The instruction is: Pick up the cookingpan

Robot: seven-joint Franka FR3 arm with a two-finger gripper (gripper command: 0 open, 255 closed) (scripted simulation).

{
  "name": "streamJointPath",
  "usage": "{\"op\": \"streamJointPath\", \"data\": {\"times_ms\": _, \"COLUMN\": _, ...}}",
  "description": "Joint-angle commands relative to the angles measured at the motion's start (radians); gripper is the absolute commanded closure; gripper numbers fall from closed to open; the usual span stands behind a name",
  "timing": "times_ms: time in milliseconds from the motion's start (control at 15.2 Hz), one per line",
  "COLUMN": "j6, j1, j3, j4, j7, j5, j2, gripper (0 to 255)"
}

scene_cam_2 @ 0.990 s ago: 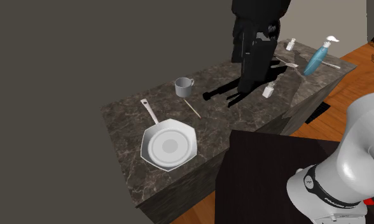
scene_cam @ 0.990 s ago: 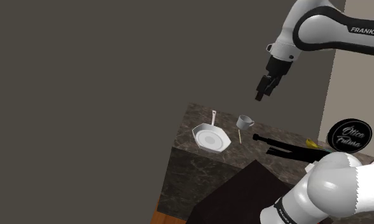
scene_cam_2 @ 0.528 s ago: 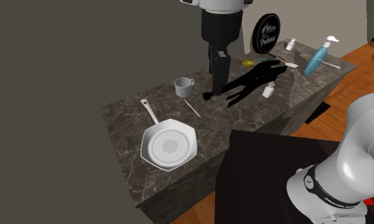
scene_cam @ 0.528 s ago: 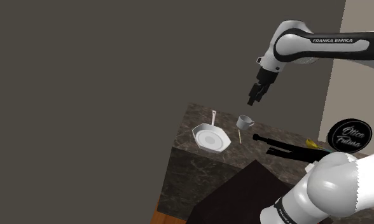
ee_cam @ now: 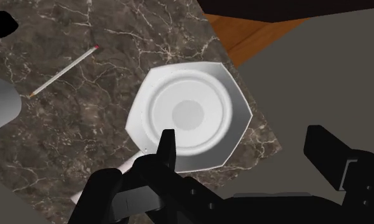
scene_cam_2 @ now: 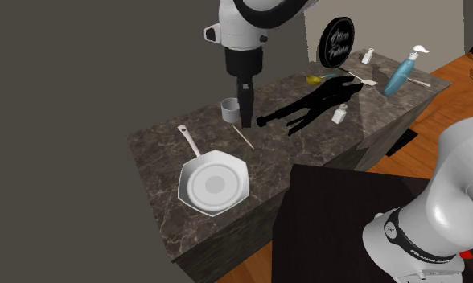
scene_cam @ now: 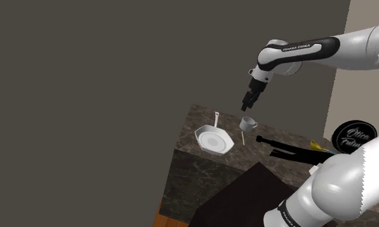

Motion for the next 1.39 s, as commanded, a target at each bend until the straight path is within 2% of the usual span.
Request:
{"op": "streamJointPath", "data": {"times_ms": 0, "j6": 0.026, "j1": 0.002, "j3": -0.029, "j4": 0.039, "j7": -0.068, "j5": 0.05, "j2": 0.089, "gripper": 0}}
{"op": "streamJointPath", "data": {"times_ms": 330, "j6": 0.055, "j1": -0.019, "j3": -0.062, "j4": 0.159, "j7": -0.233, "j5": 0.2, "j2": 0.319, "gripper": 0}}
{"op": "streamJointPath", "data": {"times_ms": 726, "j6": 0.032, "j1": -0.098, "j3": -0.032, "j4": 0.352, "j7": -0.393, "j5": 0.363, "j2": 0.594, "gripper": 0}}
{"op": "streamJointPath", "data": {"times_ms": 990, "j6": -0.006, "j1": -0.165, "j3": 0.01, "j4": 0.509, "j7": -0.459, "j5": 0.438, "j2": 0.773, "gripper": 0}}
{"op": "streamJointPath", "data": {"times_ms": 1320, "j6": -0.073, "j1": -0.248, "j3": 0.066, "j4": 0.748, "j7": -0.5, "j5": 0.497, "j2": 1.001, "gripper": 0}}
